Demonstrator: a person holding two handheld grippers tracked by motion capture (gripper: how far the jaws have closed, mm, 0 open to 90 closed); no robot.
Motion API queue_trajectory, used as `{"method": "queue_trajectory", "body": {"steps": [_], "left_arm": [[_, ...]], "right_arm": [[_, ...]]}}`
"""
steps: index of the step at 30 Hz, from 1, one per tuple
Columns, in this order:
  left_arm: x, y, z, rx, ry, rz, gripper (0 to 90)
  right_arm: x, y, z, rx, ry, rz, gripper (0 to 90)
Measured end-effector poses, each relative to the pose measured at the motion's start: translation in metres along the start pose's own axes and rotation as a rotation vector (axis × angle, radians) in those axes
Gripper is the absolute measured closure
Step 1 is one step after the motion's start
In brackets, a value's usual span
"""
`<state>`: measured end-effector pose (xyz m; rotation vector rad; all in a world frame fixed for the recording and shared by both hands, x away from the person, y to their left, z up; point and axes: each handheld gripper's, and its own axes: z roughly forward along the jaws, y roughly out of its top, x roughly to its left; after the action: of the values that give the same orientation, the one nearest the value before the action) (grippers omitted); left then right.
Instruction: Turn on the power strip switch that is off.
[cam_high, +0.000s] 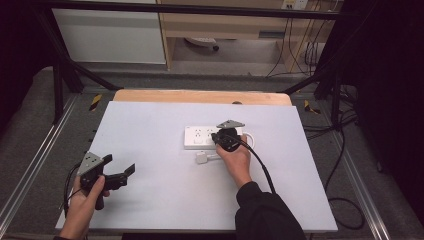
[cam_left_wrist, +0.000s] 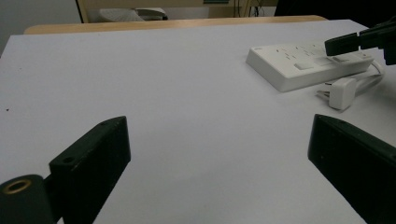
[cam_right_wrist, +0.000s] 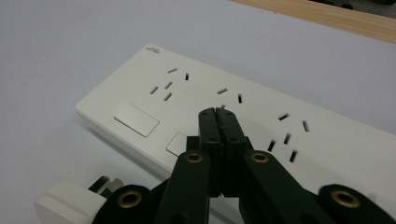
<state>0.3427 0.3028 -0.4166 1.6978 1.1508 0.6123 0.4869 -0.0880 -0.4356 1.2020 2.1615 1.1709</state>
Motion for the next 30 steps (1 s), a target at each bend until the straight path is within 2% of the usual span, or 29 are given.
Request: {"method": "queue_trajectory", "body": {"steps": [30], "left_arm": [[0.0003, -0.0003, -0.0001, 0.003, 0.004, 0.001, 5.7]], "right_arm": [[-0.0007, -0.0062, 0.0003, -0.013, -0.005, 0.005, 90.0]]}}
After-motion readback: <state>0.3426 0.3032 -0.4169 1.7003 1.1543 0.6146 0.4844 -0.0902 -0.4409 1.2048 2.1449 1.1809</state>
